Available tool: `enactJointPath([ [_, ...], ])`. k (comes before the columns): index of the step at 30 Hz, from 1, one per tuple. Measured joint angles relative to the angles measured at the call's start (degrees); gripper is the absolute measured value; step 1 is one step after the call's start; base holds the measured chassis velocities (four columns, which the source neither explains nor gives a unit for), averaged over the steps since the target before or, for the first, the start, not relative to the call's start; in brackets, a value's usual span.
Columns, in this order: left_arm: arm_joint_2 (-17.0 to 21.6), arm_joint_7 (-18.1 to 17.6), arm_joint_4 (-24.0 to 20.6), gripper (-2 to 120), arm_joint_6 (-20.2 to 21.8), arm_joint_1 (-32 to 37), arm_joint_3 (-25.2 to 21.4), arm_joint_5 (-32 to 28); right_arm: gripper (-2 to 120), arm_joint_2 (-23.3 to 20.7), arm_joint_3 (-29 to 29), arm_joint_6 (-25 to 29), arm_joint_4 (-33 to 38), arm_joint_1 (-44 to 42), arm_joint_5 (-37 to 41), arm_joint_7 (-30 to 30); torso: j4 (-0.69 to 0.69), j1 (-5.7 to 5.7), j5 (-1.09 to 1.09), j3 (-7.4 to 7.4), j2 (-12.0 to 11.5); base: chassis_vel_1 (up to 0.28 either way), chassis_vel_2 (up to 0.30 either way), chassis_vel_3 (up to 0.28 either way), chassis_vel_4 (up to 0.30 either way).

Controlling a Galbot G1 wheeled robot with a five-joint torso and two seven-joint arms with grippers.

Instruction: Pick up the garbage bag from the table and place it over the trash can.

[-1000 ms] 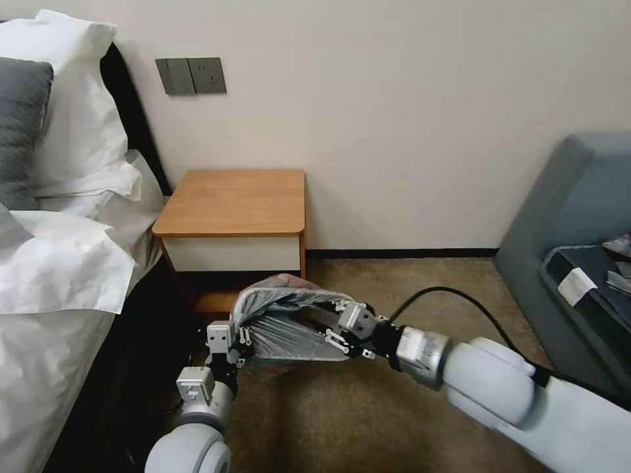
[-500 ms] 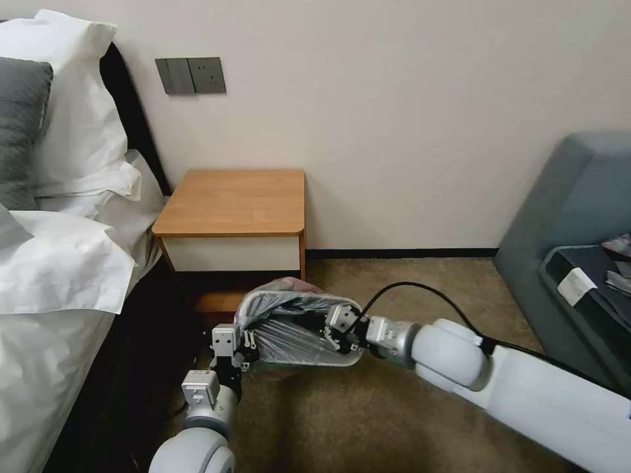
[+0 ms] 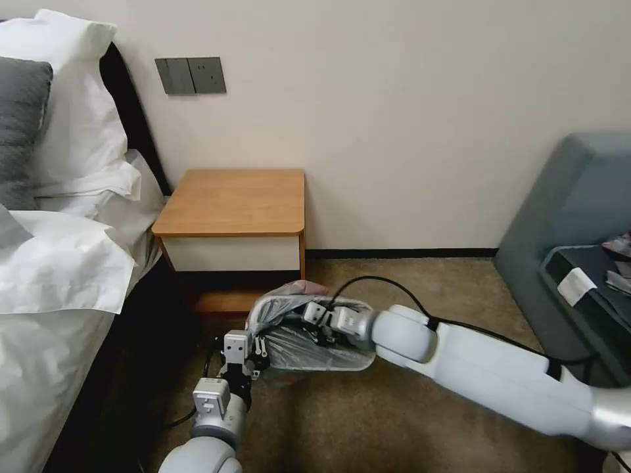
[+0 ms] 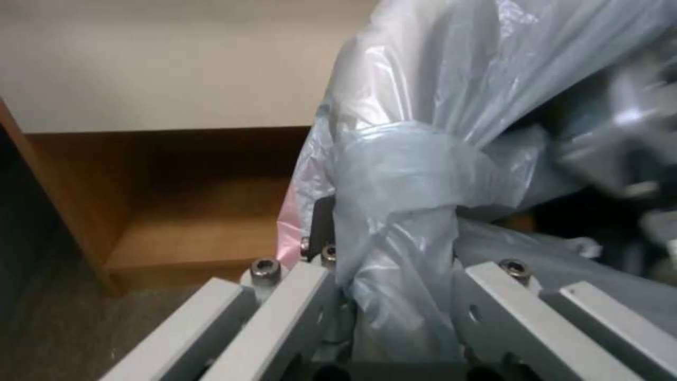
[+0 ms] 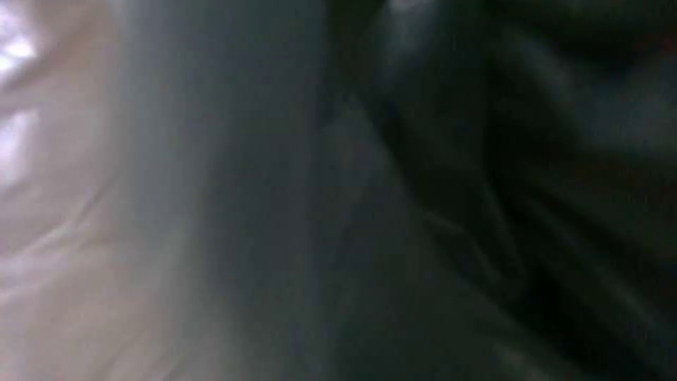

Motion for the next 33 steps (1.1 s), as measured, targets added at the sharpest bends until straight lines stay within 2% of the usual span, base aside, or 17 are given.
enactJointPath([
  [6, -0.23, 0.28, -0.55, 3, -0.14, 0.57, 1.15, 0.71, 0, 2.95, -3.09, 0.27, -4.33, 1.31, -1.00, 0.01, -0.01, 0.00, 0.01, 0.00, 0.00, 0.000, 0.000, 0.000, 0.000],
  [15, -0.41, 0.40, -1.06, 3, -0.14, 0.82, 1.64, 0.86, 0, 4.80, -4.10, 1.04, -7.92, 1.71, -2.66, -0.28, 0.00, 0.00, 0.01, 0.00, 0.00, 0.000, 0.000, 0.000, 0.000],
  [23, -0.89, 0.20, -0.87, 3, -0.02, 0.20, 0.11, -0.23, 0, 2.19, -2.91, 1.60, -3.55, 0.47, -2.59, -0.17, 0.00, 0.00, 0.00, 0.00, 0.00, 0.000, 0.000, 0.000, 0.000],
  [26, -1.24, -1.00, -0.65, 3, 0.77, -0.78, -1.56, -2.63, 0, -1.10, 0.34, 2.58, 0.85, -2.43, -2.40, -0.28, -0.02, 0.00, 0.00, -0.01, 0.01, 0.000, 0.000, 0.000, 0.000],
  [30, -1.31, -1.72, -0.66, 3, 1.55, -1.26, -2.23, -4.33, 0, -2.73, 2.20, 3.32, 2.78, -4.16, -2.38, -0.54, -0.01, 0.00, 0.02, -0.01, 0.01, 0.000, 0.000, 0.000, 0.000],
  [33, -1.50, -3.50, -0.68, 3, 3.60, -1.85, -2.83, -6.96, 0, -6.13, 7.87, 4.90, 7.59, -9.09, -2.53, -1.36, -0.01, 0.00, 0.02, -0.01, 0.01, 0.000, 0.000, 0.000, 0.000],
])
